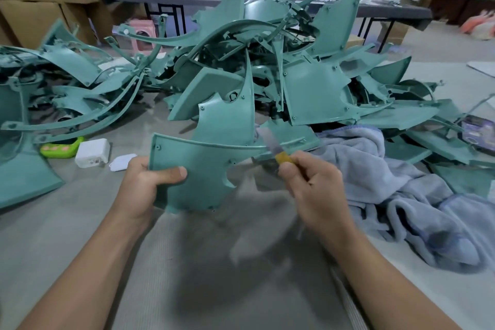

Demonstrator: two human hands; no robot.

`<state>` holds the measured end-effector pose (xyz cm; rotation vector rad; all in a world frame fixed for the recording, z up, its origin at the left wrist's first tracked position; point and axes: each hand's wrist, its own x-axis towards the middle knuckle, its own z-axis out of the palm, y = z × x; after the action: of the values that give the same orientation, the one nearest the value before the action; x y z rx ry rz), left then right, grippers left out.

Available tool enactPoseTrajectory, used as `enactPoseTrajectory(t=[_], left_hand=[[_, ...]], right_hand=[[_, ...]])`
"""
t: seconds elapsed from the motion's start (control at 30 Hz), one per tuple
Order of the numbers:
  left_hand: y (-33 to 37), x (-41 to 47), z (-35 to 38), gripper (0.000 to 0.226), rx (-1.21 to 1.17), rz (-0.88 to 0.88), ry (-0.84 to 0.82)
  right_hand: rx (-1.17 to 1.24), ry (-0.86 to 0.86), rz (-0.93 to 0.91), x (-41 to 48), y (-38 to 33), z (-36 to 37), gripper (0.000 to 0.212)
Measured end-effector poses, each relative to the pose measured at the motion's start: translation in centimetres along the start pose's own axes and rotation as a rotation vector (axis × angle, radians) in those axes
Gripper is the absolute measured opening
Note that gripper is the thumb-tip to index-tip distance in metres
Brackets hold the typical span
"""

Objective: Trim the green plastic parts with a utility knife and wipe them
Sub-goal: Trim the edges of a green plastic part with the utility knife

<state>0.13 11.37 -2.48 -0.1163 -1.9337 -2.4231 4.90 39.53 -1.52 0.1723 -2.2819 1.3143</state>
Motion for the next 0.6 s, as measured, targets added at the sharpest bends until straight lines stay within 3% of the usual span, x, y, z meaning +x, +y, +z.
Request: enactPoseTrajectory(t=[0.07,0.17,0.23,0.33,0.4,0.53,0.6], left_hand=[[-0.2,0.1,-0.1,0.047,-0.008,-0.012,0.0],[-0.3,0.4,-0.5,0.049,-0.013,-0.028,0.023],[-0.2,0.6,-0.7,0.049,-0.005,-0.035,0.032],[-0.1,0.5,-0.4,0.048,0.025,-0.028,0.025],[-0.1,0.4,-0.4,0.047,0.026,-0.026,0.022],[0.0,0.6,-0.8,0.045,-0.002,-0.056,0.014],[0.1,0.6,-0.9,0.044,-0.016,-0.079,0.012]], right_hand=[[-0.169,0.024,0.049,0.5,0.3,0.2,0.034],[-0.291,0.158,0.317,1.7,1.0,-0.8,0.045],[-0.221,0.19,0.301,1.8,1.3,-1.3,0.047],[-0.07,0.069,0.088,0.5,0.2,-0.6,0.034],[-0.103,0.006,0.047,0.2,0.0,0.1,0.031],[-0.226,0.194,0.289,2.2,1.2,-1.5,0.046],[-0.174,0.236,0.293,2.5,1.8,-2.5,0.049]])
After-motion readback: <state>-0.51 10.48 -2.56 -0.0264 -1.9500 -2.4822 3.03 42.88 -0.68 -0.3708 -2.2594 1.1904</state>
